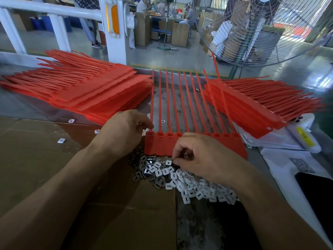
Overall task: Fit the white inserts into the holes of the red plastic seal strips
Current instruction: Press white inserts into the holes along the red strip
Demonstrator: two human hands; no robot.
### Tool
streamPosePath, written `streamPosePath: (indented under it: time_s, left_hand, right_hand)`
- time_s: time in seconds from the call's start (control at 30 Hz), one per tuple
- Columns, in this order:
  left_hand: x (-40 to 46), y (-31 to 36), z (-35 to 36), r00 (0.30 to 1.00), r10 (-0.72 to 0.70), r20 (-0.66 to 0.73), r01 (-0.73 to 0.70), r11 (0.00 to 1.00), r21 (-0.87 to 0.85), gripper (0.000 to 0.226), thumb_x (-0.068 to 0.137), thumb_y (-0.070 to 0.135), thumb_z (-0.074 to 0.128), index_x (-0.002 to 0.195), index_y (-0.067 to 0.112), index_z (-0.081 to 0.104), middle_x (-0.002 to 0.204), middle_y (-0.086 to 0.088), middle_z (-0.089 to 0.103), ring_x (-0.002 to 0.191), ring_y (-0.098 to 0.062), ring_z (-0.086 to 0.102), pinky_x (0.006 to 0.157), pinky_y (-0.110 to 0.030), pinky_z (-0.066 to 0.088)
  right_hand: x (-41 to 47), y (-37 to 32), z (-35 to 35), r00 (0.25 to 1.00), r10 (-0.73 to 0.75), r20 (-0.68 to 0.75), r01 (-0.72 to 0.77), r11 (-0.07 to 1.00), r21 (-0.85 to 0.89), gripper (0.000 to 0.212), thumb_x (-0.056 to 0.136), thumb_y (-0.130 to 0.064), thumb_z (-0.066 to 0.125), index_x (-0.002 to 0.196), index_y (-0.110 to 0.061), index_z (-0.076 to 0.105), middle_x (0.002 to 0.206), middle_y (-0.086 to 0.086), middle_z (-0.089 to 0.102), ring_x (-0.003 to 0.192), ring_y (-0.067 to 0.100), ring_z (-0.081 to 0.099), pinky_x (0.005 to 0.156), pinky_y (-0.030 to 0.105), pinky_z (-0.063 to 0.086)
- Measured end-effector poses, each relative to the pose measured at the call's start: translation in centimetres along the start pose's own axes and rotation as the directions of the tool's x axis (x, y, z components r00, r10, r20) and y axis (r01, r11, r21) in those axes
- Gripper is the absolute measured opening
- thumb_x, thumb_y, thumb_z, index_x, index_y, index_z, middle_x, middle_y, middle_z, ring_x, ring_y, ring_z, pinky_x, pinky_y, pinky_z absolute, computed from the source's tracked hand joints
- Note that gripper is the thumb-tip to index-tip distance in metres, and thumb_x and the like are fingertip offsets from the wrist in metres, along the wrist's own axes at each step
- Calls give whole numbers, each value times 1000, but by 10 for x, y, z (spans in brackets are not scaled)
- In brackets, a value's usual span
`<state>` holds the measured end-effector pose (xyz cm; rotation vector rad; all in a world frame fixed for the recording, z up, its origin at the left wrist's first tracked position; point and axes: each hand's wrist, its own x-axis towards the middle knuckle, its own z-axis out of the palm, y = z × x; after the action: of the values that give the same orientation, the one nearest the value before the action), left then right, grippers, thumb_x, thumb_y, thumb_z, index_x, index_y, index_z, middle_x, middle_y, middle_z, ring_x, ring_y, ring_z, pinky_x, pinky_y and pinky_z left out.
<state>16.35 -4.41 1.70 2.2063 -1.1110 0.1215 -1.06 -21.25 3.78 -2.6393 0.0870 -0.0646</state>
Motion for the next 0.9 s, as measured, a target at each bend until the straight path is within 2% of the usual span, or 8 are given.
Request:
streamPosePath:
  time_s: [0.07,0.17,0.23,0.37,0.5,0.67,0.73,0.9]
  left_hand:
    - [1,-1,1,1000,18,-18,-18,1000,-16,32,96,5,60,100,31,77,102,14,67,93,-6,63,80,-27,54]
    - [1,1,2,998,45,-39,-46,998,-40,30,96,7,61,101,32,77,98,19,65,90,3,62,76,-9,44]
    - [0,2,1,996,74,-41,-76,996,-49,29,96,8,61,102,31,77,97,20,65,91,6,62,73,-4,43]
    - [-1,9,3,989,139,-43,-144,978,-153,26,94,4,65,102,26,78,96,18,68,90,6,63,72,-6,45]
    - [-5,22,6,972,233,-21,-231,941,-248,17,91,15,74,104,26,75,96,18,70,87,-1,65,71,-8,44]
    - [-9,31,11,952,306,-14,-298,914,-275,12,90,27,74,101,31,71,92,13,70,85,-12,66,68,-26,53]
    - [-9,31,11,957,290,-24,-283,912,-295,14,89,28,76,102,31,70,91,13,69,85,-12,66,67,-26,52]
    - [-7,30,12,948,318,-12,-308,909,-280,13,90,24,75,102,29,72,96,14,71,89,-11,67,72,-22,52]
  right_hand:
    - [0,0,-1,1000,8,13,-9,1000,29,17,94,-26,74,85,-35,64,95,-18,60,82,-5,63,63,11,49]
    - [-1,0,-2,999,34,19,-36,987,155,14,95,-20,73,85,-28,65,92,-15,63,69,4,67,57,16,52]
    - [-2,1,-2,998,51,-21,-46,979,197,14,95,-21,72,85,-29,66,89,-20,66,67,3,67,57,16,51]
    - [1,1,0,981,108,-159,-37,917,397,11,96,-23,69,87,-28,69,78,-14,70,62,-3,61,58,10,47]
    - [7,3,5,940,206,-270,-24,833,552,8,96,-26,70,88,-28,72,75,-11,69,63,-3,59,62,12,48]
    - [11,7,9,932,215,-291,1,803,596,11,97,-27,70,90,-36,71,72,-15,67,63,-3,60,62,15,50]
    - [12,7,9,931,212,-297,11,797,604,10,97,-25,71,95,-34,71,79,-15,72,66,-3,63,65,16,51]
    - [14,8,11,918,246,-312,10,771,636,17,97,-20,71,104,-34,66,90,-14,73,70,1,64,72,28,51]
